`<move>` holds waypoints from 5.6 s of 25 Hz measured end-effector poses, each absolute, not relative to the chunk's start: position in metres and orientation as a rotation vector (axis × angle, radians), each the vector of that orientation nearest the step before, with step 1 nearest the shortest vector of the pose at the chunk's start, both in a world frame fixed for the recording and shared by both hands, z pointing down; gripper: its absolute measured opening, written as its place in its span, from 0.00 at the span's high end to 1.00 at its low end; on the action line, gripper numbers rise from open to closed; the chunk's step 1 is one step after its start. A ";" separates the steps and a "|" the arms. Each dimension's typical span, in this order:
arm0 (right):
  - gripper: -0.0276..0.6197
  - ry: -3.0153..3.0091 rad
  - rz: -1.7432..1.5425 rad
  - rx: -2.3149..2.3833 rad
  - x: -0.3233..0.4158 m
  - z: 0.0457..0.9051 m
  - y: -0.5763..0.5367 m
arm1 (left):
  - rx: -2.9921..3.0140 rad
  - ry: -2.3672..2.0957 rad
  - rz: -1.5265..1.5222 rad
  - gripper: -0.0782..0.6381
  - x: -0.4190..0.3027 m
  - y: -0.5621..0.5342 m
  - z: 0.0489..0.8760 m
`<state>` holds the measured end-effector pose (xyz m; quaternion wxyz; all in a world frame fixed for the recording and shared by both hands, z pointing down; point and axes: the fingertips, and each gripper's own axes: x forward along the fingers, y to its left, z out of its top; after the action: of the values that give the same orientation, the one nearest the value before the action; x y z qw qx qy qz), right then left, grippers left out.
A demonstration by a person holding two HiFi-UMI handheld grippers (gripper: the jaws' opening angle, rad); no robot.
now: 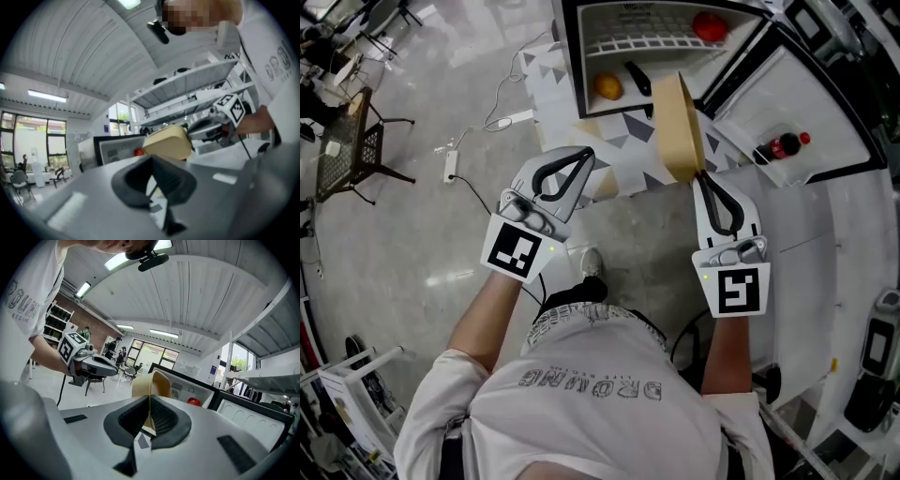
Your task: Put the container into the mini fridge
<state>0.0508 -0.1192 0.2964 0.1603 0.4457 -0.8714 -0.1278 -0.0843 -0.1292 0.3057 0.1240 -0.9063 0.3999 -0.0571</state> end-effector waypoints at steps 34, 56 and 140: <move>0.94 -2.277 -0.592 1.099 0.033 0.316 -0.307 | -2.648 1.247 -0.125 0.88 -0.113 -0.251 0.311; 0.94 -2.199 -0.808 0.904 0.049 0.328 -0.408 | -2.593 1.395 -0.201 0.88 -0.060 -0.323 0.328; 0.95 -2.132 -0.886 1.008 0.049 0.316 -0.355 | -2.578 1.332 -0.227 0.88 -0.060 -0.271 0.316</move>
<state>0.0489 -0.3555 0.3161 0.3063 0.3809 -0.8056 -0.3347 -0.0601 -0.2714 0.3161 0.1154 -0.8798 0.4545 -0.0773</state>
